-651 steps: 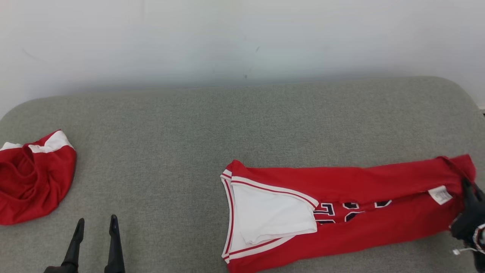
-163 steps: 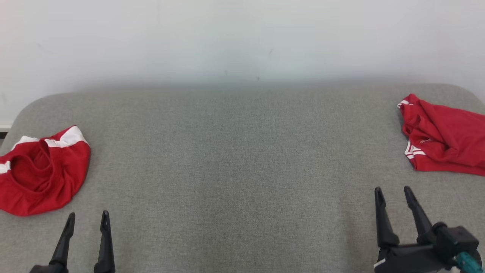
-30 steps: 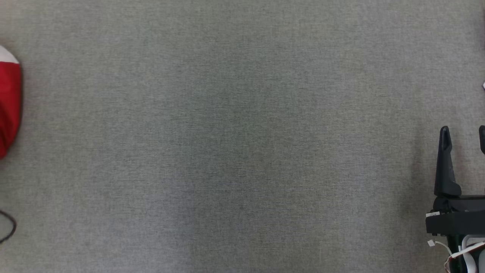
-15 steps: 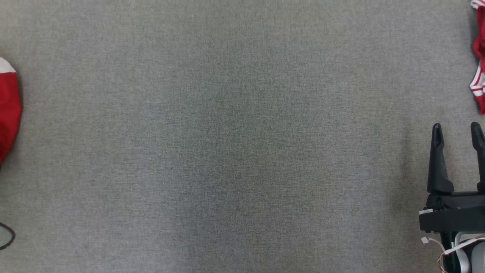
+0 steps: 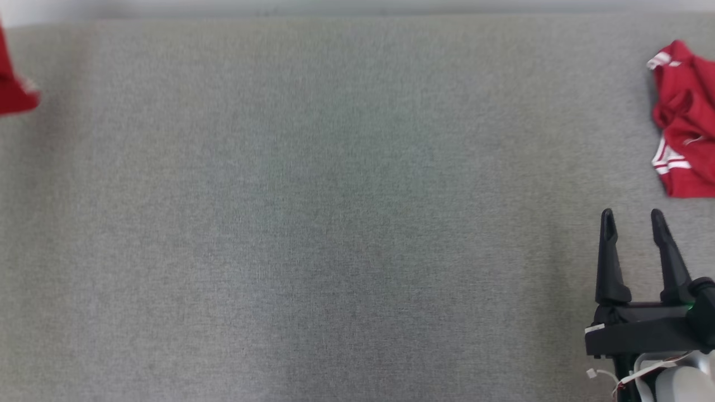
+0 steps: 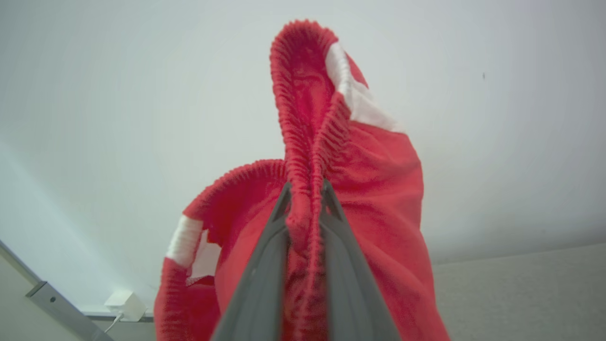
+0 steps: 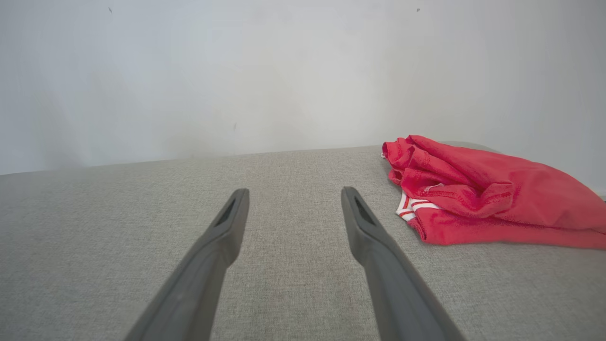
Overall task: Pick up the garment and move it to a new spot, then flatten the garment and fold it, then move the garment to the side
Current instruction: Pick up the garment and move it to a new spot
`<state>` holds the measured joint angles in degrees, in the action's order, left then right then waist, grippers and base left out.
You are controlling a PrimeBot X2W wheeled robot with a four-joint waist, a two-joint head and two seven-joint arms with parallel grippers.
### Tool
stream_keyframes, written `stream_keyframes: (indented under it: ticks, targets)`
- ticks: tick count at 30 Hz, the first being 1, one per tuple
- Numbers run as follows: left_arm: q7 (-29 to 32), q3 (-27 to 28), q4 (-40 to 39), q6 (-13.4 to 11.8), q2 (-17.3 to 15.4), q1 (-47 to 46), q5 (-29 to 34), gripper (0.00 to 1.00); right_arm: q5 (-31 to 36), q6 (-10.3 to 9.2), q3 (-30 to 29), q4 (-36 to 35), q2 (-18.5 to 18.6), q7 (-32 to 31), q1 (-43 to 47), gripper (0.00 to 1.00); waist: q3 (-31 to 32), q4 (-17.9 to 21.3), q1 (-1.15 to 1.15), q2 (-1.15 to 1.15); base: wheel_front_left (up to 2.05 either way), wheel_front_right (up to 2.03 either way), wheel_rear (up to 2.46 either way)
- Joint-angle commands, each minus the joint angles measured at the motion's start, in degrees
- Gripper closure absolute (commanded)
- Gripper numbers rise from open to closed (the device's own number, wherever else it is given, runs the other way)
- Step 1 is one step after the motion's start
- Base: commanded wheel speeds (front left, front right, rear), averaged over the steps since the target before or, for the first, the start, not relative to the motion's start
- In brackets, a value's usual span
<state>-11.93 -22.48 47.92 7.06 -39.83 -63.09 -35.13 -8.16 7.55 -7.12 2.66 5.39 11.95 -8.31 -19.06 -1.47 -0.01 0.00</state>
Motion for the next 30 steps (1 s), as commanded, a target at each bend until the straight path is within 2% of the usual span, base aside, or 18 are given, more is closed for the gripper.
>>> stream_keyframes:
  ticks: [1,5,10,14,19,23,30]
  targets:
    - [0.3,-0.6,-1.7,-0.4,0.8,-1.4,0.7,1.00,-0.8,-0.16,0.1,0.7,-0.4,0.6,0.2,0.00,3.1,1.0,0.01,0.00,0.00,0.00,0.00]
    - [2.9,-3.2,-9.7,-1.0,3.0,-5.0,2.8,1.00,-1.8,-0.16,0.1,3.3,-1.0,1.9,0.3,0.00,5.0,3.4,0.01,0.00,0.00,0.00,0.00]
    - [7.7,-6.4,-20.1,-2.3,7.3,-6.6,3.5,1.00,-2.7,-0.16,0.4,5.5,-1.8,2.8,0.2,0.00,6.3,8.2,0.01,0.00,0.00,0.00,0.00]
    - [10.6,-9.5,-25.9,-3.0,12.5,-7.3,3.5,1.00,-3.4,-0.16,0.2,6.8,-2.2,3.2,-0.2,0.00,6.5,12.7,0.01,0.00,0.00,0.00,0.00]
    - [11.0,-12.2,-28.3,-3.9,18.7,-6.3,2.5,1.00,-4.0,-0.16,0.1,6.9,-2.4,3.3,-0.7,0.00,6.2,17.9,0.01,0.00,0.00,0.00,0.00]
    - [10.4,-14.4,-27.9,-3.9,22.2,-3.0,1.7,1.00,-4.5,-0.16,-0.2,6.6,-2.5,3.3,-0.1,0.00,5.7,20.5,0.01,0.00,0.00,0.00,0.00]
    - [6.9,-17.7,-26.1,-4.4,24.7,7.7,0.3,1.00,-5.8,-0.16,-0.6,6.1,-2.6,3.3,1.4,0.00,5.0,19.9,0.01,0.00,0.00,0.00,0.00]
